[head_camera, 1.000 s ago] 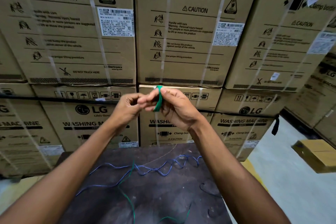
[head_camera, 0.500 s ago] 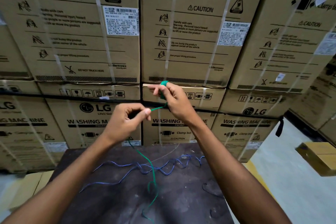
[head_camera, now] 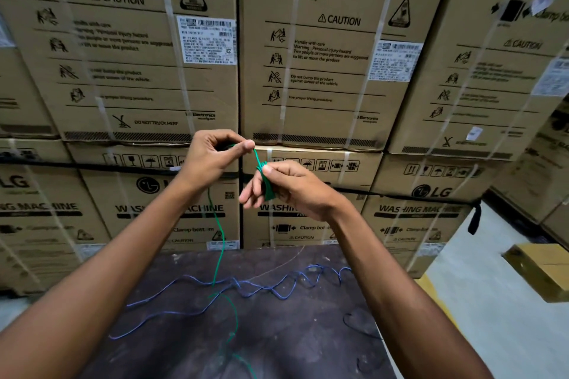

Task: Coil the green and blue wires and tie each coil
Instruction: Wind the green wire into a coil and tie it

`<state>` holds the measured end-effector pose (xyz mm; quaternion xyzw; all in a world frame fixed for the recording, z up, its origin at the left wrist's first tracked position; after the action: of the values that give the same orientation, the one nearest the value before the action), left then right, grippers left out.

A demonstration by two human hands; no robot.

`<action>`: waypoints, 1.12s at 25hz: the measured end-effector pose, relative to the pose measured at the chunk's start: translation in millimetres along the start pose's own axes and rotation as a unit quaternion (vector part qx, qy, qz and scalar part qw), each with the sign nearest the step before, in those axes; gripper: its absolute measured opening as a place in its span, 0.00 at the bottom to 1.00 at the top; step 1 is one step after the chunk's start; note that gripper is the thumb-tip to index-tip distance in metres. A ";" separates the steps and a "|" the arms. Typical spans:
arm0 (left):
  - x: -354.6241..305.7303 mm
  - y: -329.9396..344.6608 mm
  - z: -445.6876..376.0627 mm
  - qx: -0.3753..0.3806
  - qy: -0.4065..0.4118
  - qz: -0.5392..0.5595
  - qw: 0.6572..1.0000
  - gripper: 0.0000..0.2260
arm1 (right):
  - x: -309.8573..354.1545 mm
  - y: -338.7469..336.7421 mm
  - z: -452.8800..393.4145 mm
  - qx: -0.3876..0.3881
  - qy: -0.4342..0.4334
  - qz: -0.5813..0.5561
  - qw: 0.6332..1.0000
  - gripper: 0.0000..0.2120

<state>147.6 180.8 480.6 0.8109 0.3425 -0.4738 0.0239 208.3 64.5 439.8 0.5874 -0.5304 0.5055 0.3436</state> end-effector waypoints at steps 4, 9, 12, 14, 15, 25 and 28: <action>26.7 9.1 8.4 -0.031 -0.050 0.085 0.995 0.05 | 13.6 2.7 -0.1 -0.007 -0.060 -0.093 0.994 0.19; 49.5 45.1 35.8 0.030 -0.093 0.059 0.993 0.11 | 31.1 -16.0 -6.1 -0.085 -0.130 -0.151 0.976 0.18; 46.9 62.5 48.0 0.071 -0.097 0.024 0.992 0.08 | 30.4 -34.2 -9.7 -0.159 -0.171 -0.129 0.964 0.21; 41.2 64.4 53.2 0.097 -0.075 -0.005 0.992 0.09 | 23.0 -44.6 -10.7 -0.202 -0.178 -0.103 0.958 0.21; 37.2 63.5 55.6 0.107 -0.065 -0.016 0.992 0.09 | 19.5 -49.3 -10.3 -0.221 -0.175 -0.077 0.956 0.20; -23.7 -0.8 38.2 0.032 0.035 -0.096 0.994 0.09 | -7.3 -56.5 -8.2 -0.202 0.010 0.270 0.941 0.16; -34.3 -18.9 16.8 0.006 0.051 -0.096 0.994 0.08 | -18.9 -37.8 -8.6 -0.108 0.066 0.197 0.972 0.20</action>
<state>113.1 170.8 503.7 0.7976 0.4167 -0.4339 -0.0440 244.4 85.4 428.8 0.3962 -0.6634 0.5408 0.3323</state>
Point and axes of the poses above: each hand's wrist, its own z-axis away from the middle knuckle, its own y-axis out of the palm, x = y × z, the point moved 9 cm from there along -z, towards the middle knuckle, and after that the axes turned 9 degrees about x, right-handed, at the moved point
